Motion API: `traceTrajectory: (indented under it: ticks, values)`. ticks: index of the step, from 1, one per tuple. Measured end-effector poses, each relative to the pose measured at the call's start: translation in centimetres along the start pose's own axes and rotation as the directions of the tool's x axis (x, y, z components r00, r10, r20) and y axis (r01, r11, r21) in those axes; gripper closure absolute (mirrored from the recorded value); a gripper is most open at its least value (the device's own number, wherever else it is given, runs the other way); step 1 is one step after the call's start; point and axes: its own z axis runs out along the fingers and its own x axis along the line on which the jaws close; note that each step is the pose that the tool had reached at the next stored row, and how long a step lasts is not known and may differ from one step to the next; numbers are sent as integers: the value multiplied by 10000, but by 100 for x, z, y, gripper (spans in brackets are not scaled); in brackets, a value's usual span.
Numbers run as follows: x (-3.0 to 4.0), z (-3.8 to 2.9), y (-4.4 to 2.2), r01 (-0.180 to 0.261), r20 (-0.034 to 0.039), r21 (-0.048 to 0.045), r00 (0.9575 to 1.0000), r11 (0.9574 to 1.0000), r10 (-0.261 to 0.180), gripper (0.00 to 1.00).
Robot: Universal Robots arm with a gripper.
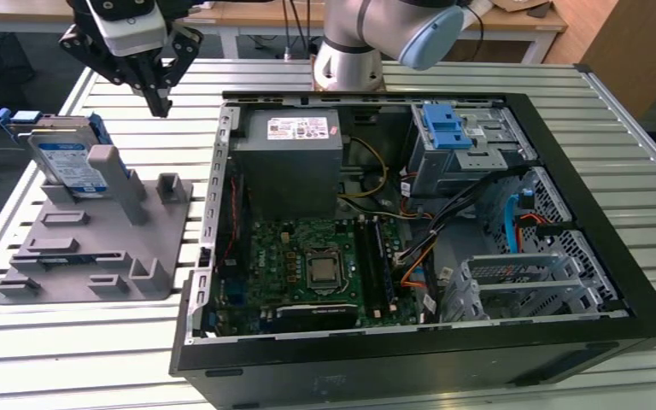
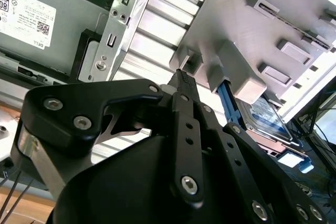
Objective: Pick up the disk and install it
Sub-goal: 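Reach for the disk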
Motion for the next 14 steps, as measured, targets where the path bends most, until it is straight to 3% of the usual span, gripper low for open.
traceTrajectory:
  ticks: [14]
  values:
    - [138,-1,-10,1,0,0,10000,10000,-1,89]
